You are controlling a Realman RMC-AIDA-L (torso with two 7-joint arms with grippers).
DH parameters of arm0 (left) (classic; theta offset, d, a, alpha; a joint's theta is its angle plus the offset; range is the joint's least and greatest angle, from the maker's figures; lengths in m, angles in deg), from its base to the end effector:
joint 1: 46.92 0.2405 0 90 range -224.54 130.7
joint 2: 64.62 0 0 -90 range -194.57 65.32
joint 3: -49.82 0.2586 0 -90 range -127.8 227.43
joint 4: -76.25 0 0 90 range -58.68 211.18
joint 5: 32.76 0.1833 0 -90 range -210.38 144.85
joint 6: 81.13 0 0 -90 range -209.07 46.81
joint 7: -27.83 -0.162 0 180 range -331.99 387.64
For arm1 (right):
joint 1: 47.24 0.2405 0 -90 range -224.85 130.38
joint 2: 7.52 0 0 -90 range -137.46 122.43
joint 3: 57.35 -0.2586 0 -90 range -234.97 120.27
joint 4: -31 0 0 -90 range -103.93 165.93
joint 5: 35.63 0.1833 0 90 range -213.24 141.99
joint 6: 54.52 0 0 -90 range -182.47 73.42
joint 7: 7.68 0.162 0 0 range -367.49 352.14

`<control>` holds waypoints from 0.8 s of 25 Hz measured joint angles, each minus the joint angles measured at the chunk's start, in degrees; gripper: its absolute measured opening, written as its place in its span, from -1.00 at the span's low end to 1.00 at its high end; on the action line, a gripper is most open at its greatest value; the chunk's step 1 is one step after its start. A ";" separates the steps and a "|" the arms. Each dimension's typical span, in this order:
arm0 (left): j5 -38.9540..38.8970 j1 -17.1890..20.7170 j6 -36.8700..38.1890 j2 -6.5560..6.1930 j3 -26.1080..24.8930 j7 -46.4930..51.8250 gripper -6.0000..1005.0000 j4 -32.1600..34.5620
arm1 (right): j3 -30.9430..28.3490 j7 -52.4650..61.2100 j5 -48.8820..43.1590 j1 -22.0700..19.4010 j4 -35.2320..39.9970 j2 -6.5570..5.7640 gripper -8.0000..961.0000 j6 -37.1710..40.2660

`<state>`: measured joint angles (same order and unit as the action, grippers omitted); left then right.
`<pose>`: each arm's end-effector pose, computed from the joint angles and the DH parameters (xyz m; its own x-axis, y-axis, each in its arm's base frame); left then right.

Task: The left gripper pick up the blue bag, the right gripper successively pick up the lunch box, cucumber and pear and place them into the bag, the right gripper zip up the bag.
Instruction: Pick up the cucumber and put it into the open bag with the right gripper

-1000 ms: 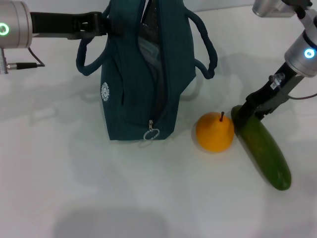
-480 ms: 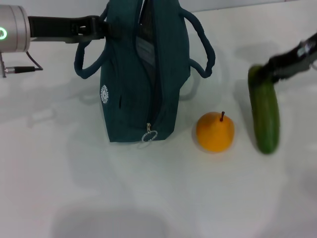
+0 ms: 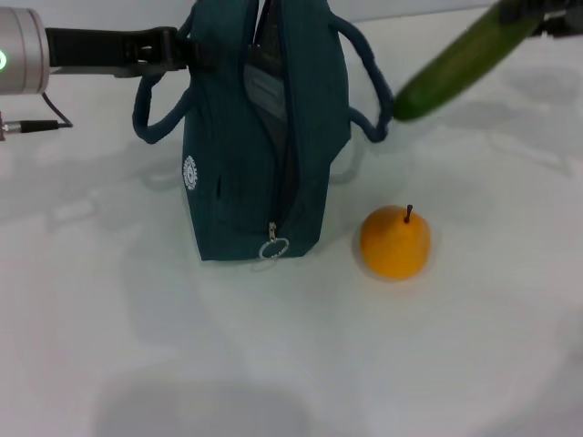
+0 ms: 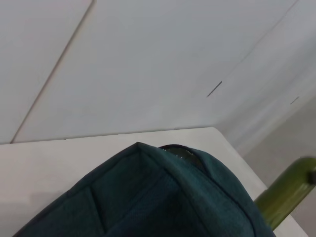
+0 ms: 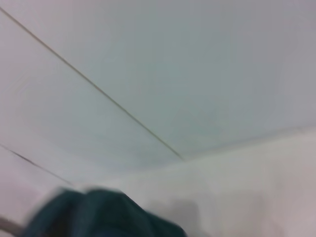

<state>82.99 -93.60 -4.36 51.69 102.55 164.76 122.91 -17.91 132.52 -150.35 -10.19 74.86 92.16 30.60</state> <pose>-0.1410 0.4063 -0.0031 0.4977 0.7486 0.4381 0.8262 -0.5628 0.0230 0.2468 0.3981 0.1403 0.2829 -0.7596 -0.5856 -0.9465 -0.3201 -0.0420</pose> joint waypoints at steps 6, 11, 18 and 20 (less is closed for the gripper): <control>0.00 -0.21 -0.09 -0.11 0.00 0.00 -0.90 -0.03 | -3.03 -8.47 11.94 -2.67 1.04 0.13 0.20 0.88; 0.00 -0.20 -0.33 -0.12 0.00 0.01 -0.90 -0.05 | -5.19 -14.68 16.20 -2.40 0.69 1.25 0.19 1.42; 0.00 -0.02 -0.53 -0.11 -0.07 0.31 -0.90 -0.08 | -5.21 -19.56 21.48 -1.15 1.37 2.05 0.19 3.26; 0.00 0.00 -0.55 -0.04 -0.08 0.46 -0.90 -0.08 | -4.94 -20.39 22.95 -0.44 1.42 2.08 0.19 4.00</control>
<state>82.99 -93.61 -4.91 51.65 102.47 165.22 122.83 -22.85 112.13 -127.40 -10.63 76.28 94.23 34.60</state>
